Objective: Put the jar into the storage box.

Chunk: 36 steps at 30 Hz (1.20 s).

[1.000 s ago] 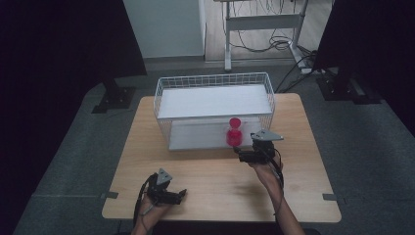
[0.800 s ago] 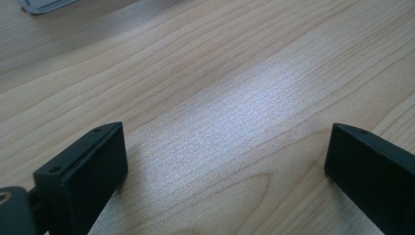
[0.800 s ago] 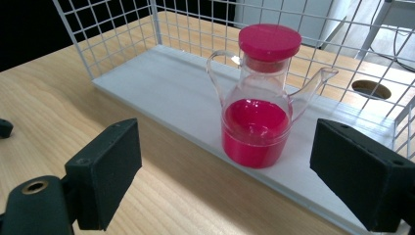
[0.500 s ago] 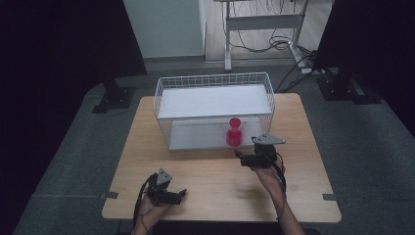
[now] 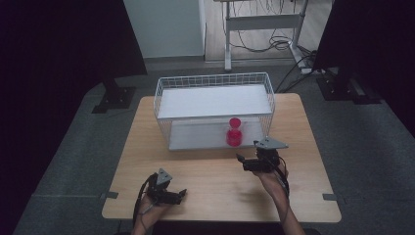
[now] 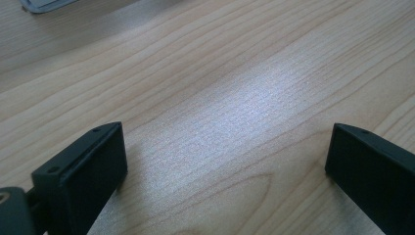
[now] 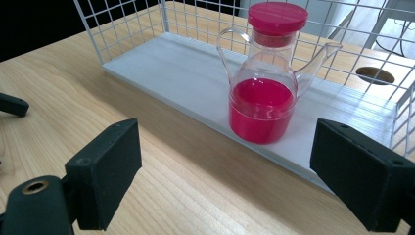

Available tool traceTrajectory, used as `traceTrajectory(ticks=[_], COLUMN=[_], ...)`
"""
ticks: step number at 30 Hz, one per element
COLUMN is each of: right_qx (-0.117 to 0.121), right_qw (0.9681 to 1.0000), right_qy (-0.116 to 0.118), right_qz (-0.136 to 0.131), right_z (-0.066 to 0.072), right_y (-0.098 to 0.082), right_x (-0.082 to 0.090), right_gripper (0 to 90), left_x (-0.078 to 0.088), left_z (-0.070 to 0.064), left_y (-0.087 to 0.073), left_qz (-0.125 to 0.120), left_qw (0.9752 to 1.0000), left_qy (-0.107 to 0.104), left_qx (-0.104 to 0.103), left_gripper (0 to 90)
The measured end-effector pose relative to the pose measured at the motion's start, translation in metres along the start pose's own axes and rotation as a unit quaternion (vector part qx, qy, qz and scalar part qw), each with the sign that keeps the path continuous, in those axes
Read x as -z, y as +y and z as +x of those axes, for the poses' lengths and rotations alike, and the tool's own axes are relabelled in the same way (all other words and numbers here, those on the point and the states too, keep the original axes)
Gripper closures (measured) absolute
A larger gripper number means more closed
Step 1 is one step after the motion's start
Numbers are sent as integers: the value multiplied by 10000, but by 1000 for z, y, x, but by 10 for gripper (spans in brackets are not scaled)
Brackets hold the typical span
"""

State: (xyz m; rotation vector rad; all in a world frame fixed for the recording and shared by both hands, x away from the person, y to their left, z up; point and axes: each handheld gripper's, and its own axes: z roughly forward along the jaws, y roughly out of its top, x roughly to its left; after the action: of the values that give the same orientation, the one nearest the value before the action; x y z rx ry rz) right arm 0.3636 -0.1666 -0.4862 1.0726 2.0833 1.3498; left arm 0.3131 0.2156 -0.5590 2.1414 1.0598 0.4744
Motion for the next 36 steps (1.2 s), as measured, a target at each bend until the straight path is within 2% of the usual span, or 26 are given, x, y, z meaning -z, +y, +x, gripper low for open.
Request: traceTrajectory(ticks=[36], right_qx=[5], right_qw=[9999], right_qy=[1], right_qz=[134], right_z=[1], right_y=[-20], right_x=[33], right_gripper=[111], left_x=[-1], left_z=[0], left_y=[1], left_qz=[24], left_qw=[10000], left_qy=[24], left_qx=[6], left_gripper=[0])
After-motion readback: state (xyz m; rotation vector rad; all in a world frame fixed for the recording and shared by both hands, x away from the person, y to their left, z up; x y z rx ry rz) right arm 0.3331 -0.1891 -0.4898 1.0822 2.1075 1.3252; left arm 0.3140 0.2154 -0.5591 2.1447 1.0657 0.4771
